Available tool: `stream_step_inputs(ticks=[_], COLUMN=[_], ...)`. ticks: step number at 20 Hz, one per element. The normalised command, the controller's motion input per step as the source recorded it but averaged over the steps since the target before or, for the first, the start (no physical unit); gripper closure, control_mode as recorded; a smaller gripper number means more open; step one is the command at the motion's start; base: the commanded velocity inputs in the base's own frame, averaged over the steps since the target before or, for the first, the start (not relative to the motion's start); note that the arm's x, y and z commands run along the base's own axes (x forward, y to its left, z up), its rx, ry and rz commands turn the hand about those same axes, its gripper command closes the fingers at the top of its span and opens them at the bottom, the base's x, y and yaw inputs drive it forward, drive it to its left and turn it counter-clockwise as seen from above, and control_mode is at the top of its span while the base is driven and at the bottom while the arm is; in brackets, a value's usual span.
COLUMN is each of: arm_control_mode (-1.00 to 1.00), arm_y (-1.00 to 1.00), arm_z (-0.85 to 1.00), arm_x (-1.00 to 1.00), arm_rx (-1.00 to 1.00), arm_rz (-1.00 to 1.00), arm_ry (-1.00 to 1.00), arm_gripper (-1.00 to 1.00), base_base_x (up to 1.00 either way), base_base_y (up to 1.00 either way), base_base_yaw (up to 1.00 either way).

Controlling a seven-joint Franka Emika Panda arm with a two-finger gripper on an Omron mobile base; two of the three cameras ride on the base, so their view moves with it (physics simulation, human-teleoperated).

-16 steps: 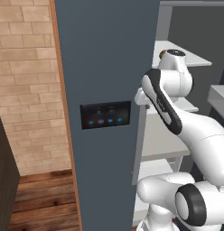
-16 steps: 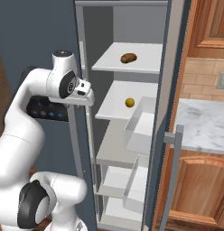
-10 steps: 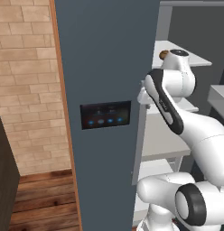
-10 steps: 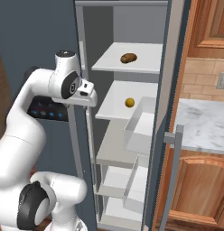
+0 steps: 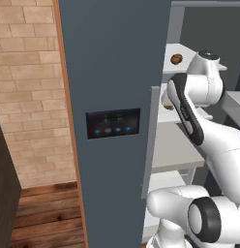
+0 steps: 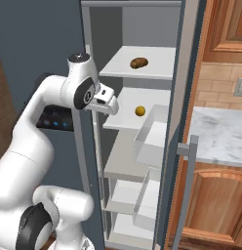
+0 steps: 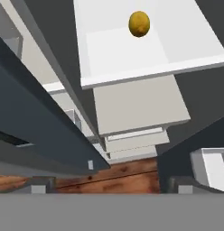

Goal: Place the cold items (potato and lemon) from the fridge in one tupperware on the dining counter. Place the warm items (hot dog and kebab skewer) in the stove area in another tupperware.

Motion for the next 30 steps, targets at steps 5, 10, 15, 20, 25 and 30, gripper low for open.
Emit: stream_step_inputs(ticks=[5,10,15,20,25,30], arm_control_mode=[-1.00,-1.00,-1.00,-1.00,-1.00,-1.00], arm_y=[-0.23,-0.19,-0.34,-0.39,-0.32,-0.22], arm_z=[0.62,0.78,0.79,0.16,0.01,0.02], arm_x=[0.03,0.00,0.09,0.58,0.70,0.73], arm_rx=[-0.09,-0.13,-0.05,0.09,0.11,0.05], arm_rz=[-0.06,-0.08,-0.11,-0.01,0.00,0.00], arm_ry=[-0.34,-0.40,-0.13,0.01,0.00,0.00], arm_gripper=[-1.00,-1.00,-1.00,-1.00,-1.00,-1.00], base_base_x=[0.00,0.00,0.00,0.00,0.00,0.00], base_base_y=[0.00,0.00,0.00,0.00,0.00,0.00], base_base_yaw=[0.00,0.00,0.00,0.00,0.00,0.00])
